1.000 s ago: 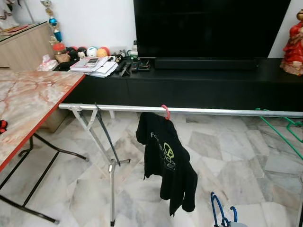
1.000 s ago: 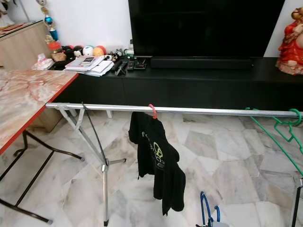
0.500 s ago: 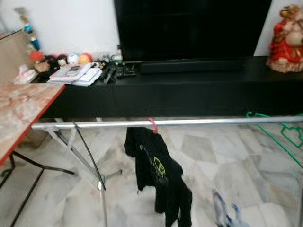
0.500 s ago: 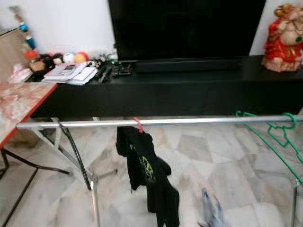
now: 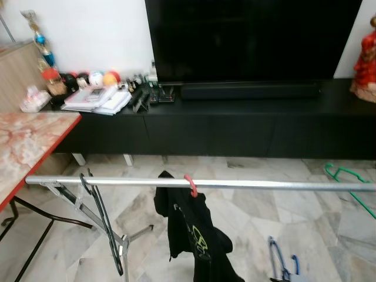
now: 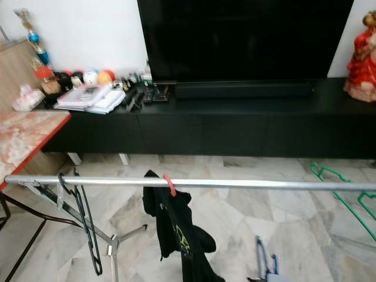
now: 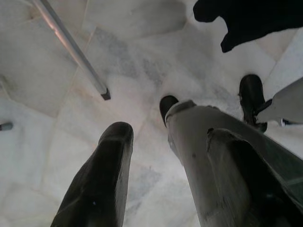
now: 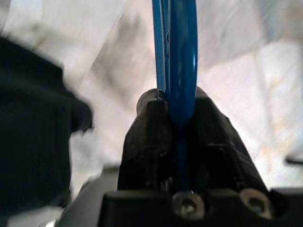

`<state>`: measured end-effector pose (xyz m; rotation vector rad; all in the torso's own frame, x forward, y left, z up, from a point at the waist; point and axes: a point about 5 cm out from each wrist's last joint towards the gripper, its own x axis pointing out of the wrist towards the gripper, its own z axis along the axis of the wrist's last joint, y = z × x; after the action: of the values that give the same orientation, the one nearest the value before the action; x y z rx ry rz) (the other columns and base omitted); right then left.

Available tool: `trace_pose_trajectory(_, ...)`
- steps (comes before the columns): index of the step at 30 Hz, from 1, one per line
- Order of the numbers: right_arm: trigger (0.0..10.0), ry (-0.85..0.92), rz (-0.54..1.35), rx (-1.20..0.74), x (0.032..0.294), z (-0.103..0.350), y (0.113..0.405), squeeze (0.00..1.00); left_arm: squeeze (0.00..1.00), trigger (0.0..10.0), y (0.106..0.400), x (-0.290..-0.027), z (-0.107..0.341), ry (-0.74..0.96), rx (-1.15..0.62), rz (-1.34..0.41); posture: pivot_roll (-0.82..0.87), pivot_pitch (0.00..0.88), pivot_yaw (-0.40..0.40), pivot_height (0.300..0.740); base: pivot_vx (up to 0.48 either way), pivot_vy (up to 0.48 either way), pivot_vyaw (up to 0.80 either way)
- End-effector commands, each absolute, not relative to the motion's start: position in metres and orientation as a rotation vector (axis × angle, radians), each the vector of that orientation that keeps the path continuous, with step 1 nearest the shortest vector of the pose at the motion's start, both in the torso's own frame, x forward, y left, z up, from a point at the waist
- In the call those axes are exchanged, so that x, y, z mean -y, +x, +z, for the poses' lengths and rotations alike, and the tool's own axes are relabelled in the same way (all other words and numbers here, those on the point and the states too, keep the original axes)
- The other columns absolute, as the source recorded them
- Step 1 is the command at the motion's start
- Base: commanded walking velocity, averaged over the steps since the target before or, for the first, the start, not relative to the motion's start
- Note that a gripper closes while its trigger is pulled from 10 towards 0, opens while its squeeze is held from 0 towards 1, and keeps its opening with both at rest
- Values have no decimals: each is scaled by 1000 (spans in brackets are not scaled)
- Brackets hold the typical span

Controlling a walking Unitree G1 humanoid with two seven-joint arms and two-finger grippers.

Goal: Hang hanger

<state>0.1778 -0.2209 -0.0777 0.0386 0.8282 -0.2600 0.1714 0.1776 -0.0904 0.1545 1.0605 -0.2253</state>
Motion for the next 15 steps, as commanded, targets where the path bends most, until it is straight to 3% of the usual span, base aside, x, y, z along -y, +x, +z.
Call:
trace_pose_trajectory(1,10000,48,-295,-761,221,-70,190,0,0,10000,159,-189,-94,169,-1103,-205,55,2,25,740,0,0,0)
trace_pose_trajectory(9,10000,11,-399,-539,237,-37,230,0,0,10000,160,-189,-94,168,-1100,-201,56,28,17,740,0,0,0)
trace_pose_trajectory(15,10000,20,-472,-434,245,-23,241,0,0,10000,160,-189,-94,163,-1099,-193,58,34,12,740,0,0,0)
